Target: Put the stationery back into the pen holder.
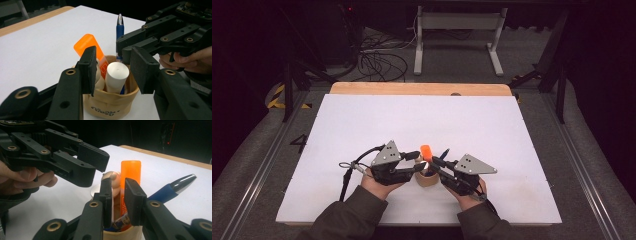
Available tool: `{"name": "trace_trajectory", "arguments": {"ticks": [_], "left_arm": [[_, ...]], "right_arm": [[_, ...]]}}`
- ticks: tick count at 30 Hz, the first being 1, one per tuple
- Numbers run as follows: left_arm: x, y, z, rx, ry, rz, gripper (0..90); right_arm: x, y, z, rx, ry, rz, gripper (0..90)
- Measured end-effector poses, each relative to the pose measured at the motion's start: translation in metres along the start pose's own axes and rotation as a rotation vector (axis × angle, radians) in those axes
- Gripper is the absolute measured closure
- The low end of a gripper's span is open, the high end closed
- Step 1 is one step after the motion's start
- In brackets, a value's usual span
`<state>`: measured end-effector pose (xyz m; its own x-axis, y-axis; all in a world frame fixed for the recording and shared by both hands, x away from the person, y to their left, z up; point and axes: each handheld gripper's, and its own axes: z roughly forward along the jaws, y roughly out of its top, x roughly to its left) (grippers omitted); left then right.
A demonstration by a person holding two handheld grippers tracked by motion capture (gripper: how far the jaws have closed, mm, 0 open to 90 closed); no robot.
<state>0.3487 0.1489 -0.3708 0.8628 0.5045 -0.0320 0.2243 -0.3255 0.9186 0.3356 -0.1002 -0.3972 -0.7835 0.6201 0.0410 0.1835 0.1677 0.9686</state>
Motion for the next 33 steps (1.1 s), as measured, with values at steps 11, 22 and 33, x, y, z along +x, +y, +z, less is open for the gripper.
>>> {"name": "trace_trajectory", "arguments": {"ticks": [11, 22, 33], "left_arm": [[0.007, 0.001, -0.010, -0.032, 0.030, -0.015, 46.9], [0.014, 0.001, -0.022, -0.049, 0.047, -0.020, 38.9], [0.024, -0.003, -0.039, -0.058, 0.081, -0.037, 32.7]], "right_arm": [[-0.002, 0.001, -0.003, -0.021, -0.002, 0.004, 72.2], [-0.004, 0.004, -0.007, -0.047, 0.005, 0.009, 64.9], [-0.009, 0.008, -0.015, -0.090, 0.002, 0.011, 56.3]]}}
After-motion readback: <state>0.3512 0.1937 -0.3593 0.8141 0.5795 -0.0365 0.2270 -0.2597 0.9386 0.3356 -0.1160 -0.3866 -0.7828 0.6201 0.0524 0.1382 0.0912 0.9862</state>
